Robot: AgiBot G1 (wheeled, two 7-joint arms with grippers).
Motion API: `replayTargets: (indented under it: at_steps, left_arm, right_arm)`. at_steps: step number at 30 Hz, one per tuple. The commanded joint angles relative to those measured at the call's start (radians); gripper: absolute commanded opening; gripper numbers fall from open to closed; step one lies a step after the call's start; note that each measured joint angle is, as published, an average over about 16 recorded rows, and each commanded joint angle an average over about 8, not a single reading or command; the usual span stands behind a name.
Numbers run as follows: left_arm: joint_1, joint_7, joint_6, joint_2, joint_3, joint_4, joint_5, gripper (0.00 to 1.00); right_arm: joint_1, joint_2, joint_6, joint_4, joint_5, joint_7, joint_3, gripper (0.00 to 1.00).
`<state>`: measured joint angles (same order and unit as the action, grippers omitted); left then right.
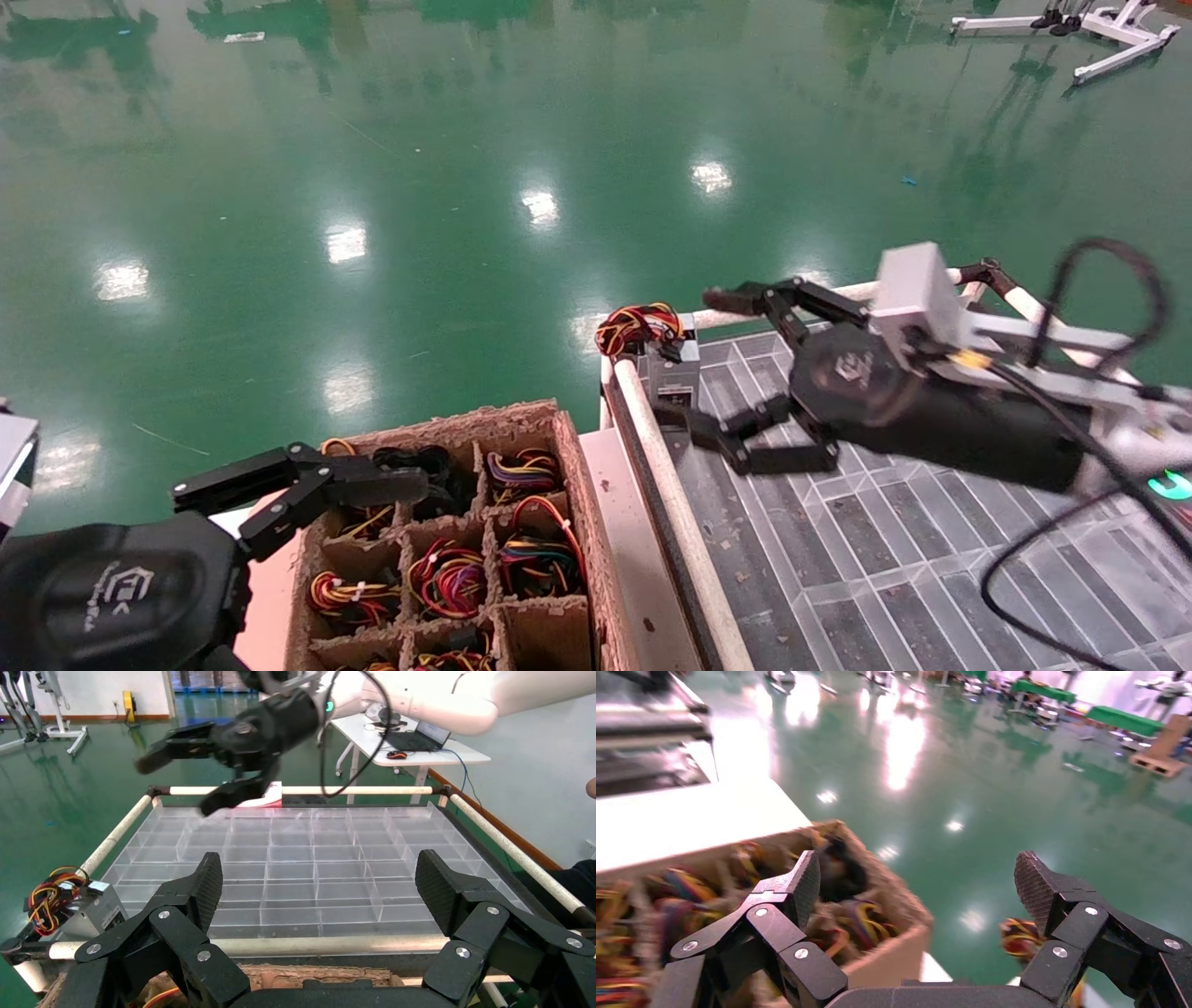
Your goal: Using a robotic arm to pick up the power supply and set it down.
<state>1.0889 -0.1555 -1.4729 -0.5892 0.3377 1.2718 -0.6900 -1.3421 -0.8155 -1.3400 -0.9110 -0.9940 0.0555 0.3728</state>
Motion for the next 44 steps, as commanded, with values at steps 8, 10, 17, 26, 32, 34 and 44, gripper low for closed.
replayTargets:
  at_steps: [8,10,17,26,32,34,44]
  left_arm:
    - [0.000,0.000,0.000,0.000,0.000,0.000,0.000,1.00]
    - [0.000,0.000,0.000,0.000,0.000,0.000,0.000,1.00]
    - [0.000,0.000,0.000,0.000,0.000,0.000,0.000,1.00]
    - [0.000,0.000,0.001,0.000,0.000,0.000,0.000,1.00]
    - [0.000,0.000,0.001,0.000,0.000,0.000,0.000,1.00]
    - [0.000,0.000,0.001,0.000,0.000,0.000,0.000,1.00]
    - [0.000,0.000,0.000,0.000,0.000,0.000,0.000,1.00]
  right_arm:
    - [0.139,0.106,-0.081,-0.194,0.137,-0.126,-0.048,1.00]
    - [0.170,0.129,-0.099,-0.236,0.167,-0.154,-0.059,1.00]
    - [0.262,0.200,-0.152,-0.367,0.258,-0.236,-0.091,1.00]
    - [0.292,0.221,-0.169,-0.408,0.289,-0.254,-0.102,1.00]
    - [0.282,0.214,-0.164,-0.394,0.279,-0.250,-0.099,1.00]
    - [0.280,0.213,-0.162,-0.391,0.277,-0.248,-0.098,1.00]
    - [0.273,0.208,-0.158,-0.381,0.269,-0.245,-0.095,1.00]
